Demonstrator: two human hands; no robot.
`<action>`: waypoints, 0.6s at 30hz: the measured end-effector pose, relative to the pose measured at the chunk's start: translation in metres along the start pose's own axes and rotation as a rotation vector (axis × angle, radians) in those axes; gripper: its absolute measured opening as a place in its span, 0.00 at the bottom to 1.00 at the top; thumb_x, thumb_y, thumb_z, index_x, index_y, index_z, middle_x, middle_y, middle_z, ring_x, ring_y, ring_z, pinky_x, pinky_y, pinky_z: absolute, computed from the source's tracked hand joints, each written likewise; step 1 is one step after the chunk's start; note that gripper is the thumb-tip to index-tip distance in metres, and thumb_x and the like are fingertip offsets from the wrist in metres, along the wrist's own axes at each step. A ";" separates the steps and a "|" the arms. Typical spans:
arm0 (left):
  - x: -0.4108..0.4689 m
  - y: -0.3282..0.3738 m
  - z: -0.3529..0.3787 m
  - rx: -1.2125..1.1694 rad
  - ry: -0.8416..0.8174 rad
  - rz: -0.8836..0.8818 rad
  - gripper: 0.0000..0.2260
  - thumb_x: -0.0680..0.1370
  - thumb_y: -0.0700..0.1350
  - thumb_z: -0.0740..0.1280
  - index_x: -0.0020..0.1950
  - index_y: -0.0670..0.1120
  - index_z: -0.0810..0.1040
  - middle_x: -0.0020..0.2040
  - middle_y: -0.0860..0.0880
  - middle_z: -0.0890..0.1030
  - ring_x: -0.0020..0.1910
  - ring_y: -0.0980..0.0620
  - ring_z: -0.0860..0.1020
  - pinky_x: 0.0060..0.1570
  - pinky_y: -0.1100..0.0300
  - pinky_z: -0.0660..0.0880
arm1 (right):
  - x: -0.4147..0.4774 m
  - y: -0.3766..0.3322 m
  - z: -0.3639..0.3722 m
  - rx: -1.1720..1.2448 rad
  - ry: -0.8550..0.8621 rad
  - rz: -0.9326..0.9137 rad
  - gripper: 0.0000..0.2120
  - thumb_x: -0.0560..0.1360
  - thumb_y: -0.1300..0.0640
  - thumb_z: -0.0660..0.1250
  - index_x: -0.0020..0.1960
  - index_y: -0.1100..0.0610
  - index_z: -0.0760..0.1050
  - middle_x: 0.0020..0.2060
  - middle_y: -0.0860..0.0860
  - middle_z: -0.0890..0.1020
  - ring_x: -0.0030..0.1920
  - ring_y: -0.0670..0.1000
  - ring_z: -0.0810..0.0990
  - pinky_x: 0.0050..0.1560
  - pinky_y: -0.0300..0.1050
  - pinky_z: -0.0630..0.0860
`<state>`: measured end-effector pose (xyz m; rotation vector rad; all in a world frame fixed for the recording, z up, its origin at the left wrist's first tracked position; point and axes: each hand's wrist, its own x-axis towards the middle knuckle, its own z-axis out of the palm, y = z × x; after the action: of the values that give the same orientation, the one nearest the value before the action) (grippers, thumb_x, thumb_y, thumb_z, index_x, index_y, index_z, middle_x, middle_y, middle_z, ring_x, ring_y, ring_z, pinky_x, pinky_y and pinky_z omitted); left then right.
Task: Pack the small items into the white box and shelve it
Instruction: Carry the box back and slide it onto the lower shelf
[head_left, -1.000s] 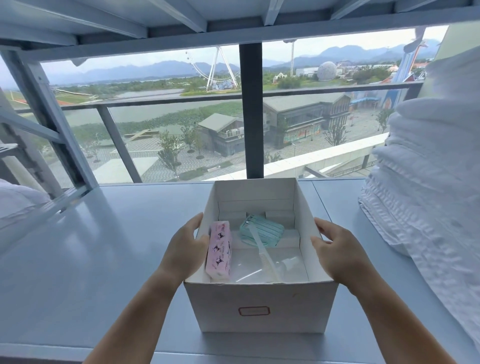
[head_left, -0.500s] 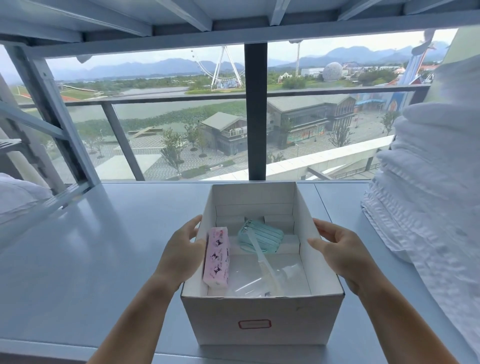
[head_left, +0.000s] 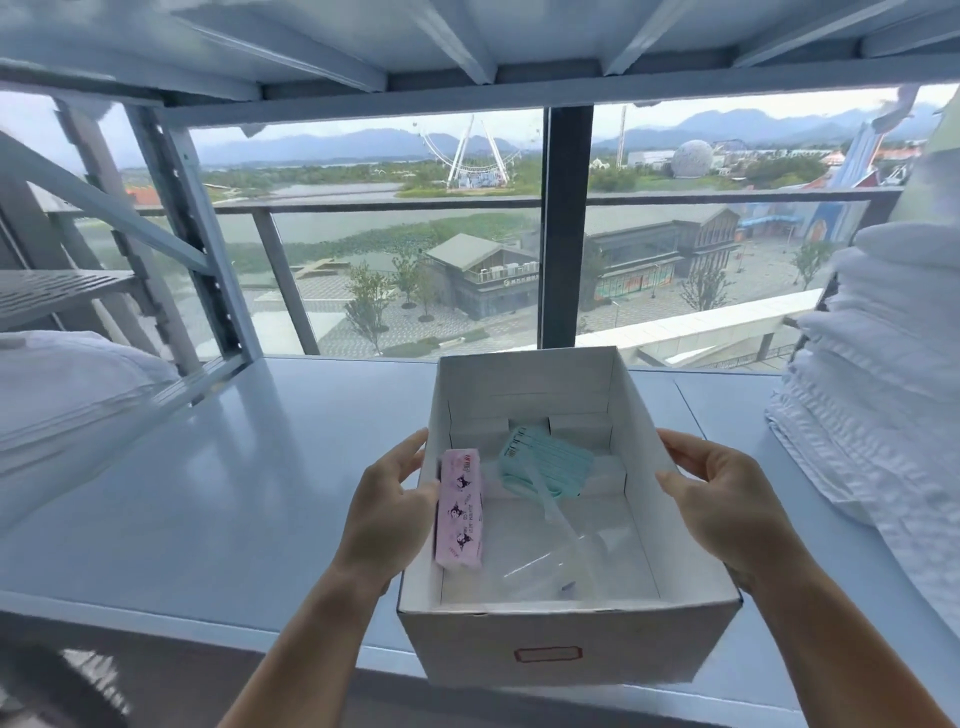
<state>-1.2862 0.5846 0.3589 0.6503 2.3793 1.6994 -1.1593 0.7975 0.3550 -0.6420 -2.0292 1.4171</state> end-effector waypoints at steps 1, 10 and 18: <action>-0.006 -0.002 -0.012 -0.004 0.015 0.010 0.29 0.74 0.32 0.57 0.49 0.70 0.74 0.50 0.66 0.78 0.43 0.65 0.80 0.37 0.70 0.76 | -0.006 -0.008 0.008 0.004 -0.001 -0.022 0.19 0.74 0.69 0.61 0.54 0.49 0.79 0.45 0.38 0.82 0.41 0.34 0.79 0.35 0.22 0.71; -0.093 -0.040 -0.146 -0.004 0.272 -0.005 0.25 0.75 0.32 0.60 0.53 0.66 0.72 0.51 0.66 0.76 0.36 0.69 0.79 0.30 0.77 0.71 | -0.090 -0.068 0.125 0.106 -0.186 -0.135 0.20 0.74 0.70 0.60 0.50 0.46 0.78 0.31 0.27 0.79 0.35 0.25 0.76 0.33 0.18 0.67; -0.227 -0.118 -0.284 0.025 0.632 -0.178 0.22 0.76 0.35 0.60 0.62 0.59 0.72 0.55 0.66 0.78 0.47 0.73 0.76 0.45 0.76 0.72 | -0.190 -0.087 0.277 0.118 -0.497 -0.126 0.18 0.74 0.67 0.62 0.60 0.53 0.77 0.56 0.43 0.80 0.56 0.38 0.77 0.54 0.26 0.69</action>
<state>-1.2161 0.2105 0.3197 -0.1333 2.7400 2.0127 -1.2196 0.4571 0.3278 -0.1093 -2.2805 1.7286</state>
